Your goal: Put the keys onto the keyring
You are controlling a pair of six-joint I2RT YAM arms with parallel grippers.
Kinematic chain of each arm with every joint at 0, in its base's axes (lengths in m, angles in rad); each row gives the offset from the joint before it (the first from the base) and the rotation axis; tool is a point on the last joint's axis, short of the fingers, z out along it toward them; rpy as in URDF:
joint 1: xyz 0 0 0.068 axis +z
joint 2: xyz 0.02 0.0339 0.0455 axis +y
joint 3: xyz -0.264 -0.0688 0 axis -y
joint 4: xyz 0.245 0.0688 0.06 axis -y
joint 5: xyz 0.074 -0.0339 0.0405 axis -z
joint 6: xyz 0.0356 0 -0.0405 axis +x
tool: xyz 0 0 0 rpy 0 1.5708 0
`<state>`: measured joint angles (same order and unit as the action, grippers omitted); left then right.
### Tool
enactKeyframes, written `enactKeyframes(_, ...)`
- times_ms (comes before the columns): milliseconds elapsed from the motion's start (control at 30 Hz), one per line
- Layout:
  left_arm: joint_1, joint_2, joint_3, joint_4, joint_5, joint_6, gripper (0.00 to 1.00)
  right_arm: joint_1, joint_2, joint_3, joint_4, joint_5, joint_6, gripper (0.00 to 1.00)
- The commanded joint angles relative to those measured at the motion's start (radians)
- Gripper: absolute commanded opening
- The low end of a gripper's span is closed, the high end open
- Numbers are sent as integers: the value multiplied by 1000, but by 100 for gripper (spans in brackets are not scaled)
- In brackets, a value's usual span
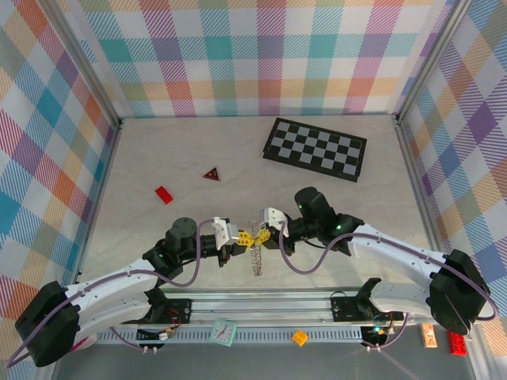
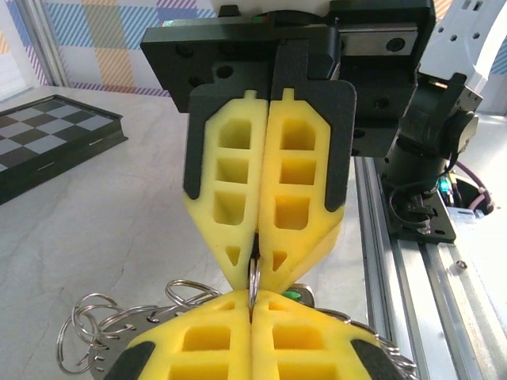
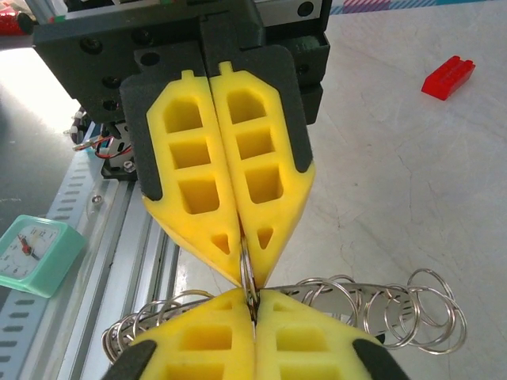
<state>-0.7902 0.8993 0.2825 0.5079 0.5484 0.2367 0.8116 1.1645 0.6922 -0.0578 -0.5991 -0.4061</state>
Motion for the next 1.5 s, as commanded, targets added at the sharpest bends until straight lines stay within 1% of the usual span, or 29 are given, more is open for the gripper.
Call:
enactKeyframes(0, -9, -23, -5, 71, -3, -20, 18, 3, -5, 48, -32, -20, -19, 1)
enactKeyframes(33, -9, -30, -1, 48, -16, -16, 23, 3, -10, 55, -46, -19, -24, 0)
enactKeyframes(100, -10, -41, 12, -7, -39, -1, 27, 3, -17, 75, -86, -9, -42, 0)
enactKeyframes(167, -10, -50, 39, -88, -58, 26, 27, 4, -12, 107, -156, 13, -69, 0)
enactKeyframes(267, -10, -49, 67, -150, -64, 51, 28, 11, 7, 156, -261, 61, -118, 0)
enactKeyframes(433, -10, -34, 93, -173, -52, 71, 26, 37, 24, 222, -377, 140, -175, 0)
enactKeyframes(633, -10, -9, 116, -175, -38, 85, 26, 64, 58, 291, -480, 152, -225, 0)
enactKeyframes(767, -10, 10, 128, -178, -18, 89, 26, 75, 76, 317, -494, 149, -238, 0)
enactKeyframes(867, -9, 19, 133, -177, -2, 90, 22, 84, 94, 337, -501, 145, -243, 0)
enactKeyframes(1167, -10, 10, 134, -187, 28, 103, 1, 93, 123, 364, -509, 139, -230, 0)
enactKeyframes(1200, -10, 6, 132, -186, 30, 102, 0, 93, 117, 360, -505, 135, -220, 0)
enactKeyframes(1233, -9, 0, 128, -184, 32, 103, 0, 89, 102, 349, -490, 129, -202, 6)
enactKeyframes(1267, -10, -5, 124, -180, 31, 101, 0, 84, 83, 332, -468, 125, -181, 16)
enactKeyframes(1333, -9, -15, 113, -167, 30, 96, 0, 69, 43, 292, -430, 119, -146, 25)
enactKeyframes(1367, -10, -19, 105, -157, 29, 92, 0, 58, 22, 271, -418, 114, -128, 27)
enactKeyframes(1467, -10, -25, 82, -105, 30, 62, 0, 32, -25, 221, -395, 113, -80, 27)
